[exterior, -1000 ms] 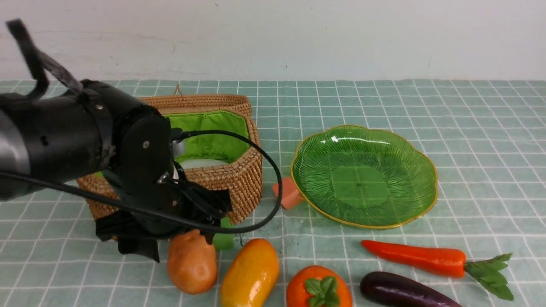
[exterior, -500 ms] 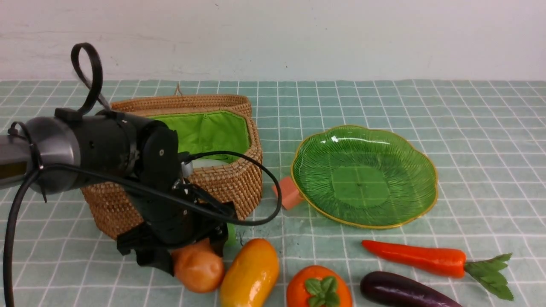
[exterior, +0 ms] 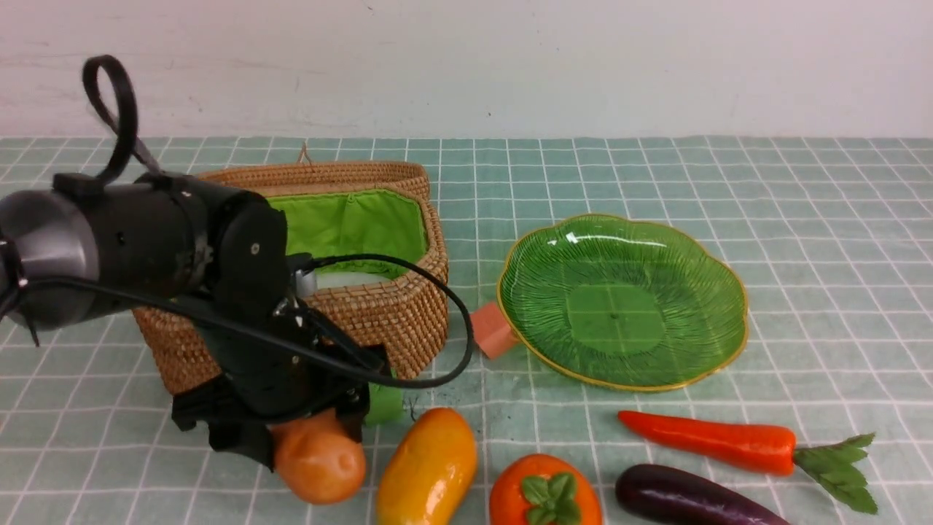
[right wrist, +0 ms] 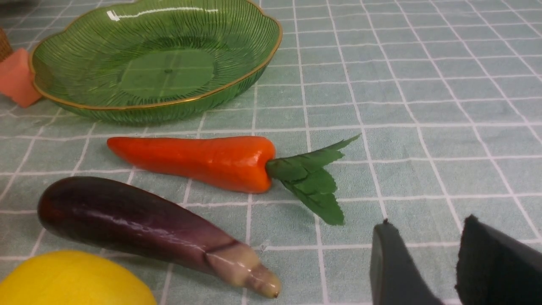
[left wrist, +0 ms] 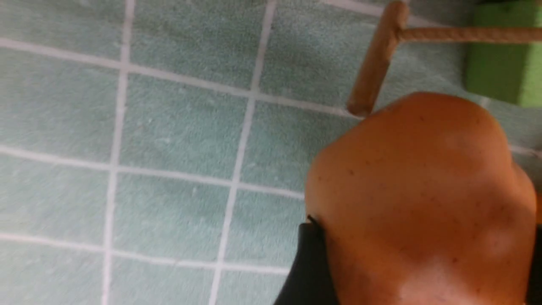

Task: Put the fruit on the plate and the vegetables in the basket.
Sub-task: Grab a potato with your left arm and place it in the basket on the left

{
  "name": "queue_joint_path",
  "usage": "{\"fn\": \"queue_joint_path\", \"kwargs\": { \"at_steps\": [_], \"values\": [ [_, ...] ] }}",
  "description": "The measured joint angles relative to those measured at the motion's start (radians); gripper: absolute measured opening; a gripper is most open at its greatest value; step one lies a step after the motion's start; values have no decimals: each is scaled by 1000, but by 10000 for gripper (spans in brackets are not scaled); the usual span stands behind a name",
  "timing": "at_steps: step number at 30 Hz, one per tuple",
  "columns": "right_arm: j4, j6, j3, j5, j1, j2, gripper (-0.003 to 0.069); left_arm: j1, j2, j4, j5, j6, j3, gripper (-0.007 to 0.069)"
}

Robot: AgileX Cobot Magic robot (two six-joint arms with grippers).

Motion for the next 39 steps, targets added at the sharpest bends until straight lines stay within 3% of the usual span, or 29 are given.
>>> {"fn": "queue_joint_path", "kwargs": {
  "at_steps": [9, 15, 22, 31, 35, 39],
  "values": [
    [0, 0, 0, 0, 0, 0, 241, 0, -271, -51, 136, 70, 0, 555],
    [0, 0, 0, 0, 0, 0, 241, 72, -339, -7, 111, -17, -102, 555],
    [0, 0, 0, 0, 0, 0, 241, 201, -184, 29, 57, -119, -351, 555],
    [0, 0, 0, 0, 0, 0, 241, 222, 54, 40, 72, -167, -504, 560],
    [0, 0, 0, 0, 0, 0, 241, 222, 100, 46, 83, -167, -505, 650],
    [0, 0, 0, 0, 0, 0, 241, 222, 92, 51, 116, -136, -507, 666]
  ]
}}
